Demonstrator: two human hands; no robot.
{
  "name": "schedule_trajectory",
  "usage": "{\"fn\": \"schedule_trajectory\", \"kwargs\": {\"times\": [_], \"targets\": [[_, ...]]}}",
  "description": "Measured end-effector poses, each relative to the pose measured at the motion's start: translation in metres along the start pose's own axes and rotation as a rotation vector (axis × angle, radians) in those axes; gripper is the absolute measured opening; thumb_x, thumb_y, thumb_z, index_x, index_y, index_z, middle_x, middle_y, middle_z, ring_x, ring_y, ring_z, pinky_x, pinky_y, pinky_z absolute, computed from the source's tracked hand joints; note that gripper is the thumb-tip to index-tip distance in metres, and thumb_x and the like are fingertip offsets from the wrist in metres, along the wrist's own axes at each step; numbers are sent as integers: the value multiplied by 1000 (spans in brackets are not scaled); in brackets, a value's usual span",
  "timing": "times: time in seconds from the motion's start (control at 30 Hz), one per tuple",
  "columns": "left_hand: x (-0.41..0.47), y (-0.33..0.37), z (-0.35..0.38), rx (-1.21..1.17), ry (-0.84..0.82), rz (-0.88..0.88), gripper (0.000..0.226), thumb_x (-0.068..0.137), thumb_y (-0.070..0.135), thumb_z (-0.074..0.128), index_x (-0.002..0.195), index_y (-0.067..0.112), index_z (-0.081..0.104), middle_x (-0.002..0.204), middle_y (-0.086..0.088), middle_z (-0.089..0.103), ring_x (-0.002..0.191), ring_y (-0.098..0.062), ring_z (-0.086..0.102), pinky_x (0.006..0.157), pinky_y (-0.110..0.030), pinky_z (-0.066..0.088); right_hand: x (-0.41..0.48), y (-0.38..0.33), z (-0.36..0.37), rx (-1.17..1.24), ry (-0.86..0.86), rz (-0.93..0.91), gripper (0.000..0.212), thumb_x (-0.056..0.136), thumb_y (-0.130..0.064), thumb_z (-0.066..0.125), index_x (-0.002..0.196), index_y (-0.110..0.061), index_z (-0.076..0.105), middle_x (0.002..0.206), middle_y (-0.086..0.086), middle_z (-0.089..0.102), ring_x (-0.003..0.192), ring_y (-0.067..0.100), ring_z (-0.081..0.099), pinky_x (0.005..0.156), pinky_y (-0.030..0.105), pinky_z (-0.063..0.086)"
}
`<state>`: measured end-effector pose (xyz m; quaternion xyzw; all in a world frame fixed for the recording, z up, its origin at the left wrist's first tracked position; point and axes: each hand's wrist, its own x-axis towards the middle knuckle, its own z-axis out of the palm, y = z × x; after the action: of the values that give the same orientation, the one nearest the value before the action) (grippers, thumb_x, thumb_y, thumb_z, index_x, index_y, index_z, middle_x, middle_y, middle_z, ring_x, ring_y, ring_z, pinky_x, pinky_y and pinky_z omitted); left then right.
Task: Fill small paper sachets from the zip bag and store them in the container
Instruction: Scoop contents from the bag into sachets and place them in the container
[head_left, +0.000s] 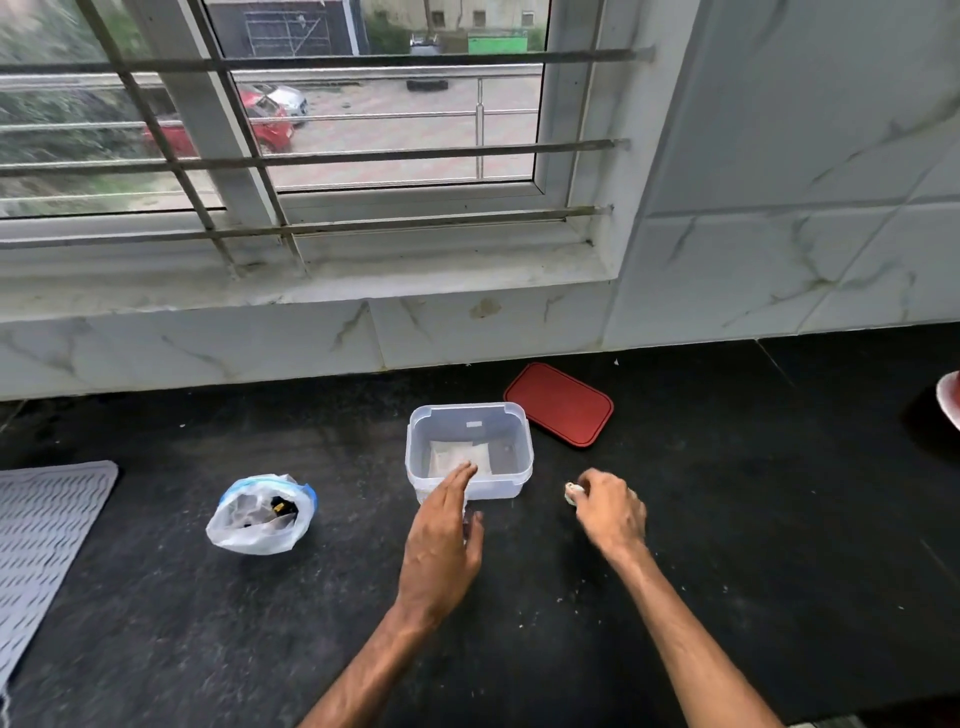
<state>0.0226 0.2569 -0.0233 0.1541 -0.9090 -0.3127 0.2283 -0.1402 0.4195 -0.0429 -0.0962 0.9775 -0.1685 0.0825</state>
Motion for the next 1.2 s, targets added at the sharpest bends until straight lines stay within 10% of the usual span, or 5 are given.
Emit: {"fn": "schedule_trajectory", "kwargs": {"times": [0.23, 0.43, 0.73, 0.9, 1.2], "targets": [[2, 0, -1, 93, 13, -80, 57, 88, 15, 65, 141, 20, 46, 143, 6, 52, 129, -12, 51, 106, -30, 46, 15, 6, 20, -165, -26, -46, 33, 89, -40, 63, 114, -18, 60, 112, 1, 58, 105, 22, 61, 79, 38, 51], [4, -10, -31, 77, 198, -219, 43, 88, 15, 64, 129, 21, 52, 128, 9, 57, 113, -5, 55, 95, -22, 48, 34, -27, -14, 277, 40, -157, 26, 97, -36, 51, 119, -24, 59, 100, 14, 70, 90, 37, 66, 70, 37, 46], [-27, -139, -88, -224, 810, -1043, 65, 71, 42, 76, 117, 1, 55, 111, -20, 63, 101, -37, 63, 90, -50, 51, -24, -139, -47, 661, -365, -511, 40, 96, -11, 56, 132, -25, 53, 94, -2, 73, 69, 3, 60, 66, 18, 45], [-21, -177, -96, -227, 652, -1391, 80, 70, 57, 78, 120, -2, 60, 124, -31, 58, 117, -42, 56, 101, -44, 45, -82, -197, -8, 596, -418, -602, 12, 87, -19, 69, 92, -23, 59, 77, -6, 72, 62, 2, 64, 61, 24, 55], [-10, -198, -111, -329, 505, -1170, 21, 88, 21, 68, 93, 1, 65, 92, -16, 71, 87, -35, 66, 70, -34, 46, -116, -279, 65, 195, -283, -663, 14, 87, -27, 54, 92, -16, 61, 90, 10, 71, 86, 33, 67, 70, 39, 53]]}}
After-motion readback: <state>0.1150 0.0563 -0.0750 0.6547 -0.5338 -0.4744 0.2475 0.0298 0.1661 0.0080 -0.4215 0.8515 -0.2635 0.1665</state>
